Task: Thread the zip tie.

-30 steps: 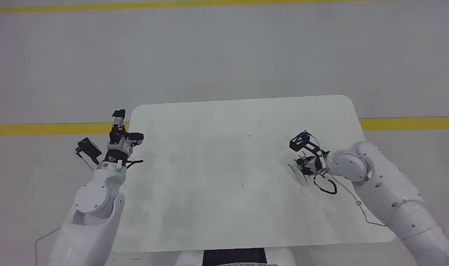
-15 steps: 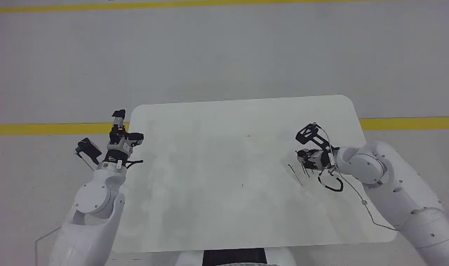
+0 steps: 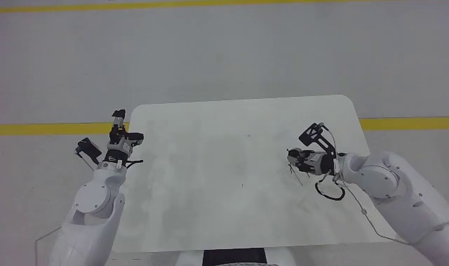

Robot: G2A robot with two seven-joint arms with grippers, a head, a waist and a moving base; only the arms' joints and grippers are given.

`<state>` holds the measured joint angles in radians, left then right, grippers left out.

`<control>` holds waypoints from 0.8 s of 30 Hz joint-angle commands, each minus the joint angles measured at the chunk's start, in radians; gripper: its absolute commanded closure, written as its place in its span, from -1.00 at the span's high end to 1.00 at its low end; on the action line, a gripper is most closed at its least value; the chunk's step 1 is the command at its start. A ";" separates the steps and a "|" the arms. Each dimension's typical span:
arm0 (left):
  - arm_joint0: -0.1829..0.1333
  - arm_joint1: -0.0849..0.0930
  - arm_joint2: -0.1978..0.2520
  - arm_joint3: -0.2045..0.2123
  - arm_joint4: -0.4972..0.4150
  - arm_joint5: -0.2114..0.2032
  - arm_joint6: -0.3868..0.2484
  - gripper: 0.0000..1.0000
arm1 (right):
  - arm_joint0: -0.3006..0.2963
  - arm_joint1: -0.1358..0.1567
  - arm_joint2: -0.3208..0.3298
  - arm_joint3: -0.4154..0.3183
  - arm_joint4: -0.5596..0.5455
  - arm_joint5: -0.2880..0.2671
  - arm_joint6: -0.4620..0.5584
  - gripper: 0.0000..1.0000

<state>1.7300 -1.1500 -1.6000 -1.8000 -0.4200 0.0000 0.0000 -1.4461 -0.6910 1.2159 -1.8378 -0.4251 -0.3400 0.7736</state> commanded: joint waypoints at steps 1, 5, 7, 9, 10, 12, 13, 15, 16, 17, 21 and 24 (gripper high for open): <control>0.000 0.000 0.000 0.000 0.000 0.000 0.000 1.00 | 0.000 -0.001 0.001 0.001 -0.002 0.000 0.000 -1.00; 0.000 0.000 0.000 0.000 0.000 0.000 0.000 1.00 | 0.000 -0.001 0.001 0.001 -0.002 0.000 0.000 -1.00; 0.000 0.000 0.000 0.000 0.000 0.000 0.000 1.00 | 0.000 -0.001 0.001 0.001 -0.002 0.000 0.000 -1.00; 0.000 0.000 0.000 0.000 0.000 0.000 0.000 1.00 | 0.000 -0.001 0.001 0.001 -0.002 0.000 0.000 -1.00; 0.000 0.000 0.000 0.000 0.000 0.000 0.000 1.00 | 0.000 -0.001 0.001 0.001 -0.002 0.000 0.000 -1.00; 0.000 0.000 0.000 0.000 0.000 0.000 0.000 1.00 | -0.006 -0.005 -0.016 -0.015 0.053 0.000 -0.028 -1.00; 0.000 0.000 0.000 0.000 0.000 0.000 0.000 1.00 | -0.002 -0.006 -0.020 -0.018 0.053 0.000 -0.051 -1.00; 0.000 0.000 0.000 0.000 0.000 0.000 0.000 1.00 | -0.002 -0.006 -0.037 -0.043 0.073 0.000 -0.087 -1.00; 0.000 0.000 0.000 0.000 0.000 0.000 0.000 1.00 | -0.003 -0.006 -0.047 -0.055 0.099 0.000 -0.103 -1.00; 0.000 0.000 0.000 0.000 0.000 0.000 0.000 1.00 | 0.003 -0.003 -0.058 -0.067 0.117 0.000 -0.110 -1.00; 0.000 0.000 0.000 0.000 0.000 0.000 0.000 1.00 | 0.021 0.011 -0.098 -0.096 0.162 0.000 -0.125 -1.00; 0.000 0.000 0.000 0.000 0.000 0.000 0.000 1.00 | 0.038 0.023 -0.125 -0.105 0.198 0.000 -0.130 -1.00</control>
<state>1.7300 -1.1500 -1.6000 -1.8000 -0.4200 0.0000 0.0000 -1.4137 -0.6718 1.0972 -1.9435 -0.2354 -0.3400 0.6443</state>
